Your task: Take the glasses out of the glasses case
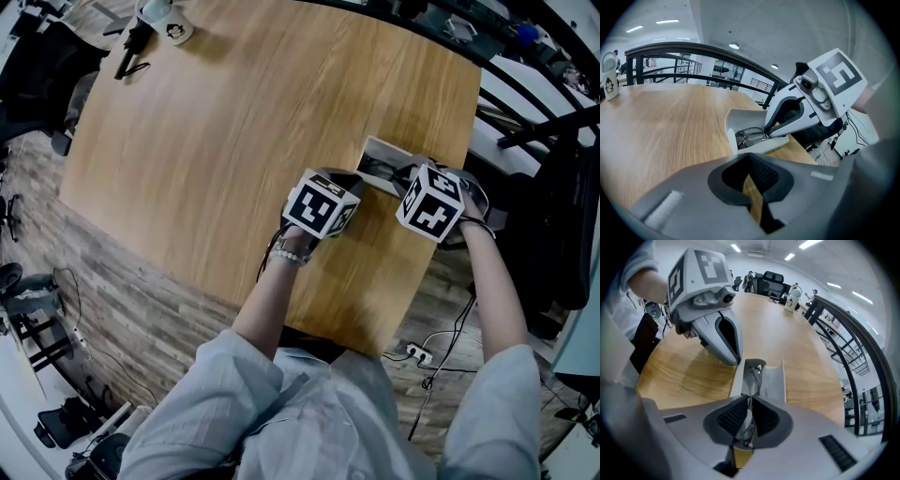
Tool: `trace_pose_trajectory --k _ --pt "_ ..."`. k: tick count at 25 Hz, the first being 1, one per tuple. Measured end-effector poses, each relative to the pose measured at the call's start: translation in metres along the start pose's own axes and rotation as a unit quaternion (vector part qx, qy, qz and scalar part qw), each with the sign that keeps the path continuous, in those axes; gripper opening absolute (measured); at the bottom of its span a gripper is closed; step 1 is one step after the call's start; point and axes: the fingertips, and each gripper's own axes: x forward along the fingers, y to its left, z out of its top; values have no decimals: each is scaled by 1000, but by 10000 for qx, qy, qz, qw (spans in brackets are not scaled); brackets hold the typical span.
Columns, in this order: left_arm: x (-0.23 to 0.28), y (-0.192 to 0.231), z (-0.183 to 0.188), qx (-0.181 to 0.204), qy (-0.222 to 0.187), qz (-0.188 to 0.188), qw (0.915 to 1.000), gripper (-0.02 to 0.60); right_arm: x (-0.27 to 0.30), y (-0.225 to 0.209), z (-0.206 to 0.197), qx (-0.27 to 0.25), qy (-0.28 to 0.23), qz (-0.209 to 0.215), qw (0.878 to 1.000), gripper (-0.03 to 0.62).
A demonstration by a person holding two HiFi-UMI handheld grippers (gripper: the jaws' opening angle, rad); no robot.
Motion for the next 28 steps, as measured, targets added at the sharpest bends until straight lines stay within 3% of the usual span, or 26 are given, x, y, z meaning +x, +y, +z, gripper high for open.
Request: trace_pose_trajectory --k 16,28 --pt "0 2 0 11 -3 1 10000 3 -10 -2 3 -210 -176 -1003 9946 12" --pt "1 3 0 33 2 2 10000 3 -40 -9 12 -138 -329 -1442 9889 12"
